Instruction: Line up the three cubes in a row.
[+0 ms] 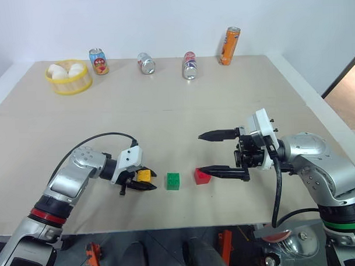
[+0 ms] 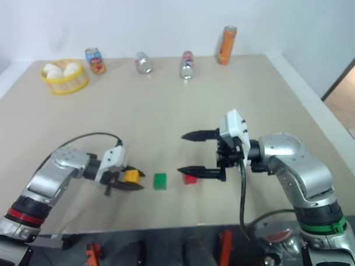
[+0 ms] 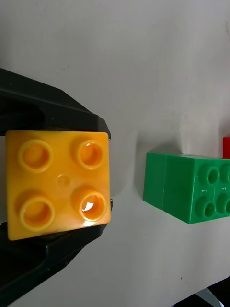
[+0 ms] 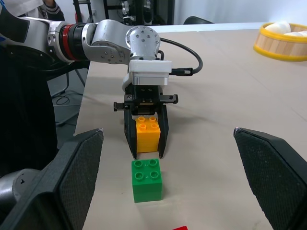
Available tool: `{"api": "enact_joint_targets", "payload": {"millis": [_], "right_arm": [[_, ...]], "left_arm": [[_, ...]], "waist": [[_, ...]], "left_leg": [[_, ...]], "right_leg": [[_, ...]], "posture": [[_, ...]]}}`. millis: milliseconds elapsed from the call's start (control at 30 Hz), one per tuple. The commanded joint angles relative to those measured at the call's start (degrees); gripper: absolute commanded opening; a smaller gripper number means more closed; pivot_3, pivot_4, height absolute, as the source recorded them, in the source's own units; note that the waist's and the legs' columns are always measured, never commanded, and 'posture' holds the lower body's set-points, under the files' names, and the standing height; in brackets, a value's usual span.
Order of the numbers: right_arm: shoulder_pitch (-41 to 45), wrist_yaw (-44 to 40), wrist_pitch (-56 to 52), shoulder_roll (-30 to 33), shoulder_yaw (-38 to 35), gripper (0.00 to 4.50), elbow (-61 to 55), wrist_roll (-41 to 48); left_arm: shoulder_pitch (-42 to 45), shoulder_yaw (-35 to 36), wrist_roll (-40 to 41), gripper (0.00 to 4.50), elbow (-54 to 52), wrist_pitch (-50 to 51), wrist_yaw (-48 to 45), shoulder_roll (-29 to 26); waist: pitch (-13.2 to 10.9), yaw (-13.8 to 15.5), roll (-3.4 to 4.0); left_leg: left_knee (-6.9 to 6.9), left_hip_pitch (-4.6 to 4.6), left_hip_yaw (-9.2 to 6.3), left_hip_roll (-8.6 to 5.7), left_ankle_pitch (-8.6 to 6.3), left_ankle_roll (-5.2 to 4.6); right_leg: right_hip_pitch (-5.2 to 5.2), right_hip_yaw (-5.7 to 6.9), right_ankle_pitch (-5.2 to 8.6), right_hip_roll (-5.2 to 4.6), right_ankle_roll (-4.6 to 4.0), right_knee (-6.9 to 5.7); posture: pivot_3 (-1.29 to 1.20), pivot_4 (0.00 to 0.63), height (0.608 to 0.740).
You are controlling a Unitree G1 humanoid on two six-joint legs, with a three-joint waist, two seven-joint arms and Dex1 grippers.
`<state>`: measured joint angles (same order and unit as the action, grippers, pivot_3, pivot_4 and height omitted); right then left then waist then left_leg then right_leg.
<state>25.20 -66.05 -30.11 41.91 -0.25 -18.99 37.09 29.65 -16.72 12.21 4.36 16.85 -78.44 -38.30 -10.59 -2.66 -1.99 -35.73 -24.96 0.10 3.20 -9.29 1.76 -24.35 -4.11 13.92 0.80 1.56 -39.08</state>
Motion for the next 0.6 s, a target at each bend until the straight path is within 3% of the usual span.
{"api": "enact_joint_targets", "payload": {"millis": [33, 200, 267, 433, 500, 600], "right_arm": [[0.01, 0.07, 0.34, 0.61, -1.78, 4.5, -2.04, 1.17], [0.19, -0.08, 0.57, 0.53, -1.57, 4.5, -1.62, 0.9], [0.28, -0.13, 0.65, 0.54, -1.55, 4.5, -1.49, 0.82], [0.36, -0.28, 0.71, 0.64, -1.48, 4.5, -1.33, 0.66], [0.36, -0.36, 0.71, 0.72, -1.51, 4.5, -1.3, 0.66], [0.29, -0.43, 0.69, 0.78, -1.56, 4.5, -1.34, 0.69]], "left_arm": [[-0.26, -1.05, -0.43, 1.41, -0.91, 0.79, -1.33, -0.84], [-0.86, -1.34, -0.59, 1.41, -1.28, 1.28, -1.32, -0.74], [-1.09, -1.52, -0.74, 2.47, -1.52, 1.34, -1.38, -0.7], [-1.06, -1.46, -0.7, 4.14, -1.88, 1.81, -1.47, -0.5], [-0.97, -1.36, -0.51, 4.47, -2.15, 2.15, -1.5, -0.37], [-0.92, -0.8, -0.17, 4.47, -2.39, 2.16, -0.91, 0.0]], "waist": [[0.0, -0.02, 0.0], [0.0, -0.03, 0.0], [0.0, -0.03, 0.0], [0.01, 0.06, 0.01], [0.01, 0.06, 0.01], [0.01, 0.04, 0.01]], "left_leg": [[0.0, 0.0, 0.0, 0.0, 0.0, 0.0], [0.04, 0.01, -0.01, 0.01, -0.01, 0.0], [0.04, 0.02, 0.0, 0.01, -0.01, -0.01], [-0.02, 0.08, -0.01, -0.01, 0.0, -0.01], [-0.1, 0.12, -0.02, -0.06, 0.02, -0.04], [-0.19, 0.14, 0.0, -0.14, 0.08, -0.1]], "right_leg": [[0.0, 0.0, 0.0, 0.0, 0.0, 0.0], [0.0, 0.0, 0.02, 0.01, -0.02, 0.0], [0.0, 0.0, 0.02, 0.01, -0.01, 0.0], [0.09, 0.0, 0.03, -0.01, -0.06, 0.0], [0.18, 0.0, 0.06, -0.06, -0.15, 0.0], [0.21, -0.06, 0.02, -0.12, -0.16, 0.0]], "posture": [[0.0, 0.15, 0.74], [0.0, 0.15, 0.74], [0.0, 0.15, 0.74], [0.0, 0.15, 0.74], [0.0, 0.15, 0.74], [0.0, 0.15, 0.74]]}}
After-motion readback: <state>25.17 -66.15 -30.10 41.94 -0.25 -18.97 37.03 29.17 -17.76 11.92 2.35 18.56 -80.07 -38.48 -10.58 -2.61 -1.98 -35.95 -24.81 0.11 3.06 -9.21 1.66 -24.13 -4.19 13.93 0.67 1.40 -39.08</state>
